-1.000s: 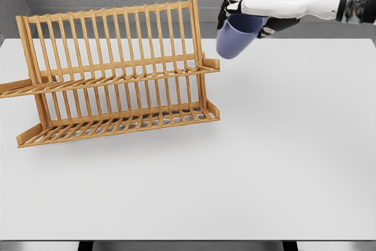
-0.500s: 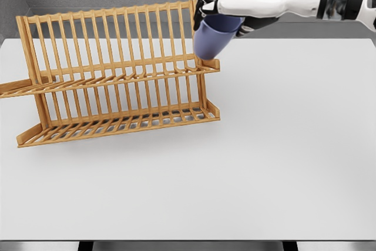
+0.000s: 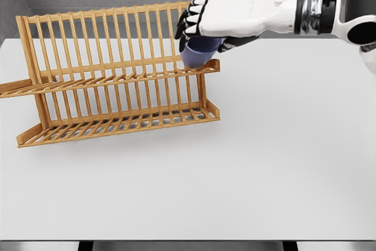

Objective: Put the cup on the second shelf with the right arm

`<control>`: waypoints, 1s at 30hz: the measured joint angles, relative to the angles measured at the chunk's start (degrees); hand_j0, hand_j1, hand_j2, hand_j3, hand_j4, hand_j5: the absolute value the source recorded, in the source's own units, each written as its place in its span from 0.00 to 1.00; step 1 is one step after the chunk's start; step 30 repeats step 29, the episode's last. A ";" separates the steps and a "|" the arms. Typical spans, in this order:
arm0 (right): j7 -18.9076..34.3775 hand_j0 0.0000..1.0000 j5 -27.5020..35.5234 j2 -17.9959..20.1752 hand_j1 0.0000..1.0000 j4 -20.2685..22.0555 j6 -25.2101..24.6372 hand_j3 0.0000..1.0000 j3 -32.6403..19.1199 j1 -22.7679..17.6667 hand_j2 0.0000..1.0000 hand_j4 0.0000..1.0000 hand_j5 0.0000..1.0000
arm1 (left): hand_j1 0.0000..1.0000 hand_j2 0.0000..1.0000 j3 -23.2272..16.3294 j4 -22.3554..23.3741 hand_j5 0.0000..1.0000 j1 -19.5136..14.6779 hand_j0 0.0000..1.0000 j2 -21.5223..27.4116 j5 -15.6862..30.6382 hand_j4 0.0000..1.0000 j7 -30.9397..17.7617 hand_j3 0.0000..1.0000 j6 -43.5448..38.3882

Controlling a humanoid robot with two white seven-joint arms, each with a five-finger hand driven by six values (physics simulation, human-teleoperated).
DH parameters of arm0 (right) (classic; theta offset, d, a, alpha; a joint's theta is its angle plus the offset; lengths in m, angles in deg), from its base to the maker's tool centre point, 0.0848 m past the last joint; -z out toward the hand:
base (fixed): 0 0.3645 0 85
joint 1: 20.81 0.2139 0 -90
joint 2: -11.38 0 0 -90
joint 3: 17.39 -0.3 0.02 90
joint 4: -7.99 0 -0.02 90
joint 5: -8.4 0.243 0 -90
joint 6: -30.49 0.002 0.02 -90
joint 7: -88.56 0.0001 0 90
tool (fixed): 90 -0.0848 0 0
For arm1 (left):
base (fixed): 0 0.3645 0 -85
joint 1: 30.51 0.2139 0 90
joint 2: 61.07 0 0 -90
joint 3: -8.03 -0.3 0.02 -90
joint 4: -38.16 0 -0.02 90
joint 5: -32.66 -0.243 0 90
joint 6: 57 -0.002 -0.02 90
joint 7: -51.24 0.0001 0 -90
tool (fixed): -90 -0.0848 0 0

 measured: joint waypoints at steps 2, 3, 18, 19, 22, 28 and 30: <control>0.09 0.70 -0.05 0.01 0.70 0.00 -0.02 0.70 0.36 -0.09 0.70 0.70 0.70 | 1.00 1.00 0.00 -0.01 1.00 0.00 1.00 0.00 0.00 1.00 0.00 1.00 0.00; 0.12 0.86 -0.08 0.02 0.86 0.00 -0.03 0.86 0.47 -0.18 0.86 0.86 0.86 | 1.00 1.00 0.00 -0.01 1.00 0.00 1.00 0.00 0.00 1.00 0.00 1.00 0.00; 0.31 1.00 0.62 11.24 1.00 2.57 -0.02 1.00 -31.59 -30.27 1.00 1.00 1.00 | 1.00 1.00 -0.01 0.00 1.00 0.00 1.00 0.00 0.00 1.00 -0.01 1.00 0.00; 0.31 1.00 0.51 11.98 1.00 2.24 -0.01 1.00 -37.59 -36.49 1.00 1.00 1.00 | 1.00 1.00 -0.01 0.01 1.00 0.00 1.00 0.00 0.00 1.00 -0.02 1.00 0.00; 0.36 1.00 -0.19 11.82 1.00 1.59 0.17 1.00 -49.53 -51.06 1.00 1.00 1.00 | 1.00 1.00 0.02 -0.02 1.00 0.00 1.00 0.00 0.00 1.00 -0.01 1.00 -0.01; 0.32 1.00 -0.56 3.97 1.00 1.86 0.02 1.00 -55.35 -51.68 1.00 1.00 1.00 | 1.00 1.00 0.00 0.00 1.00 0.00 1.00 0.00 0.00 1.00 0.01 1.00 0.00; 0.32 1.00 -0.73 2.76 1.00 1.86 0.02 1.00 -55.48 -51.86 1.00 1.00 1.00 | 1.00 1.00 -0.01 0.01 1.00 0.00 1.00 0.00 0.00 1.00 0.01 1.00 0.00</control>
